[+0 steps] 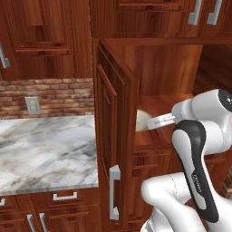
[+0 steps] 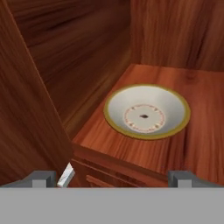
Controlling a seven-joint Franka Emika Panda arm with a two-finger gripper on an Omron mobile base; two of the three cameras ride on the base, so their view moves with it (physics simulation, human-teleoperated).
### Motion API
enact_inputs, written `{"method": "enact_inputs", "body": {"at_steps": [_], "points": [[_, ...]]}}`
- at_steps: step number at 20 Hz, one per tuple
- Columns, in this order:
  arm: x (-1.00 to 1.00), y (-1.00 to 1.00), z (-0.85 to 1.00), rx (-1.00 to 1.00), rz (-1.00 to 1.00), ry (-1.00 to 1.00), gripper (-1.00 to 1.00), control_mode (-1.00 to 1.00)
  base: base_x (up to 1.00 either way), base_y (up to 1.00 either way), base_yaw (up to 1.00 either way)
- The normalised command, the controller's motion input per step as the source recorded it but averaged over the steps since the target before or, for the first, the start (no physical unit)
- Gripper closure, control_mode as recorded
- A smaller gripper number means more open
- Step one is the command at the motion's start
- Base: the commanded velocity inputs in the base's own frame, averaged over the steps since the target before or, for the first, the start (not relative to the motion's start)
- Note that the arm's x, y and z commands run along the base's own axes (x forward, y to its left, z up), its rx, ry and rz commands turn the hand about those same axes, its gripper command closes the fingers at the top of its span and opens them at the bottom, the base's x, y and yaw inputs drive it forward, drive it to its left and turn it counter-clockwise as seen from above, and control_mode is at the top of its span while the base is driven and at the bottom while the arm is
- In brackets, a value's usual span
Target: Pick up the bowls from the cabinet and place each bowl in front of a stool on the dining counter.
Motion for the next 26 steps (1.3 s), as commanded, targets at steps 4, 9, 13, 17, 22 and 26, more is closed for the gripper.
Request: {"method": "enact_inputs", "body": {"at_steps": [4, 9, 13, 17, 22, 26], "points": [[0.27, -0.27, 0.0, 0.12, -0.07, 0.09, -1.0, -1.0, 0.0, 0.0, 0.0], [0.3, -0.13, -0.09, 0.12, -0.12, 0.15, -1.0, -1.0, 0.0, 0.0, 0.0], [0.31, -0.01, -0.26, 0.1, -0.19, 0.15, -1.0, -1.0, 0.0, 0.0, 0.0], [0.2, 0.0, -0.5, 0.08, -0.23, 0.03, -1.0, -1.0, 0.0, 0.0, 0.0], [0.1, -0.11, -0.42, 0.12, -0.16, 0.01, -1.0, -1.0, 0.0, 0.0, 0.0], [0.14, -0.21, -0.16, 0.14, -0.06, 0.0, -1.0, -1.0, 0.0, 0.0, 0.0]]}}
